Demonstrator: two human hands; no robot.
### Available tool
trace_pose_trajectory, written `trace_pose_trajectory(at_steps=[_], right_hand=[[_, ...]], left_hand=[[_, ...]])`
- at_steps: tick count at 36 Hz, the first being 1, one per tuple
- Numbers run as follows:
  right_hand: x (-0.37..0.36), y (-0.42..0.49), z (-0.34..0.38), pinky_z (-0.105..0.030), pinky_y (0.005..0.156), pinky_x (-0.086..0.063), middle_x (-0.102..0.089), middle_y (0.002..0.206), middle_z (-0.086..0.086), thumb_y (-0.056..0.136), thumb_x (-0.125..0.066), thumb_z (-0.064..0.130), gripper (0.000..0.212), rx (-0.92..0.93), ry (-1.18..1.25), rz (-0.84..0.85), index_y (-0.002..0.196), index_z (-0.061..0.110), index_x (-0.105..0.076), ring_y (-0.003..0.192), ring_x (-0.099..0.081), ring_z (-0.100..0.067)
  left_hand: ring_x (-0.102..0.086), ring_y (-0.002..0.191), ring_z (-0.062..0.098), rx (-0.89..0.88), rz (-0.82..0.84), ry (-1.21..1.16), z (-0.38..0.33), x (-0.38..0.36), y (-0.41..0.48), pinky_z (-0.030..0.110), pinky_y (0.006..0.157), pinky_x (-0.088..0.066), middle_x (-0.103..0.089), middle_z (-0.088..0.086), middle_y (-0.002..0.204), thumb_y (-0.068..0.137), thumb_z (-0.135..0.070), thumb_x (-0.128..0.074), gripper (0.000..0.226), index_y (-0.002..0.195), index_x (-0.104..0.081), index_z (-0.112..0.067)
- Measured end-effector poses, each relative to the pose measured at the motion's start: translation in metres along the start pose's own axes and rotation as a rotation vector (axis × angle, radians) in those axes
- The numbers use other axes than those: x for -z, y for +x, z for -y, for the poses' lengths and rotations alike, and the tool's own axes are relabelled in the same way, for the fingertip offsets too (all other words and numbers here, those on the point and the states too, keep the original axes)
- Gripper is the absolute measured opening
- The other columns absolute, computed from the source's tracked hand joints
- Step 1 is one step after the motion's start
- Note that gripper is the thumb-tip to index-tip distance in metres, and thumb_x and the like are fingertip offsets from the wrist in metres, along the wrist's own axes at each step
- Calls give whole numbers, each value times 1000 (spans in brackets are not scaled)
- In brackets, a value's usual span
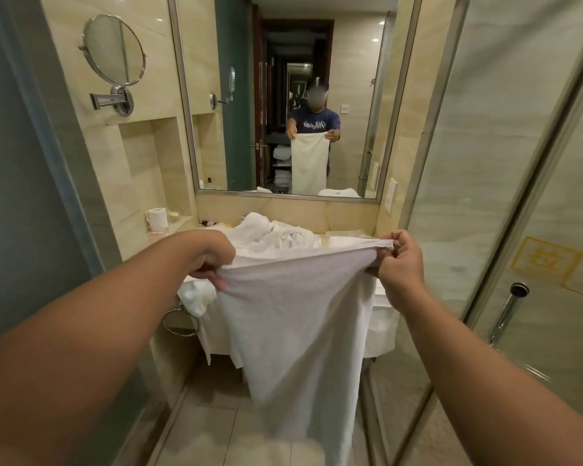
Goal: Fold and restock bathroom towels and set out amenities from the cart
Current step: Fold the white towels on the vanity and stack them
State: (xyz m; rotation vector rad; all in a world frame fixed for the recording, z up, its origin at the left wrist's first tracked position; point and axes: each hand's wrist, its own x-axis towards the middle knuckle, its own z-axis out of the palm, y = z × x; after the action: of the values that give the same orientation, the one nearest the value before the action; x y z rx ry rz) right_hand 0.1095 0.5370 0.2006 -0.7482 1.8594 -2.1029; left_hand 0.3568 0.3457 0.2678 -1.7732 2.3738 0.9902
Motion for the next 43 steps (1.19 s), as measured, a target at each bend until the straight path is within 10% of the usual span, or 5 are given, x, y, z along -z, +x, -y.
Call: trace_pose_trajectory(at_steps=[11, 18, 24, 33, 43], right_hand=[[14, 5, -5, -60, 82, -60, -63, 88, -13, 85, -39, -23, 46, 66, -128, -12, 77, 15, -64, 83, -57, -26], [23, 15, -11, -62, 84, -59, -65, 82, -12, 80, -39, -23, 53, 55, -103, -11, 65, 21, -65, 81, -60, -29], [15, 14, -5, -63, 80, -58, -62, 76, -8, 84, -44, -16, 32, 41, -62, -10, 69, 7, -59, 73, -54, -25], [15, 24, -10, -55, 78, -63, -59, 78, -13, 83, -50, -14, 27, -13, -22, -90, 69, 8, -56, 77, -54, -26], [5, 36, -10, -55, 80, -62, -59, 74, -3, 80, -59, 2, 36, 86, -234, -92, 101, 30, -69, 70, -59, -20]], left_hand=[[-75, 103, 17, 51, 213, -220, 16, -11, 28, 15, 56, -55, -79, 16, 93, 95, -7, -68, 30, 122, -59, 3], [-46, 36, 9, -13, 33, -77, 16, -17, 40, 16, 36, -34, -58, 8, 63, 92, -8, -63, 18, 109, -64, -1], [-35, 54, 16, -111, 84, -109, 10, -16, 31, 24, 48, -29, -47, 6, 67, 70, -45, -92, 46, 89, -65, -12], [-33, 41, 10, -247, 189, -218, 17, -7, 31, 20, 43, -26, -43, 0, 53, 86, -1, -68, 25, 75, -52, -17], [-57, 69, 24, -161, -89, 114, -1, -9, 41, 30, 63, -51, -64, 7, 83, 91, -12, -71, 8, 89, -63, -14]])
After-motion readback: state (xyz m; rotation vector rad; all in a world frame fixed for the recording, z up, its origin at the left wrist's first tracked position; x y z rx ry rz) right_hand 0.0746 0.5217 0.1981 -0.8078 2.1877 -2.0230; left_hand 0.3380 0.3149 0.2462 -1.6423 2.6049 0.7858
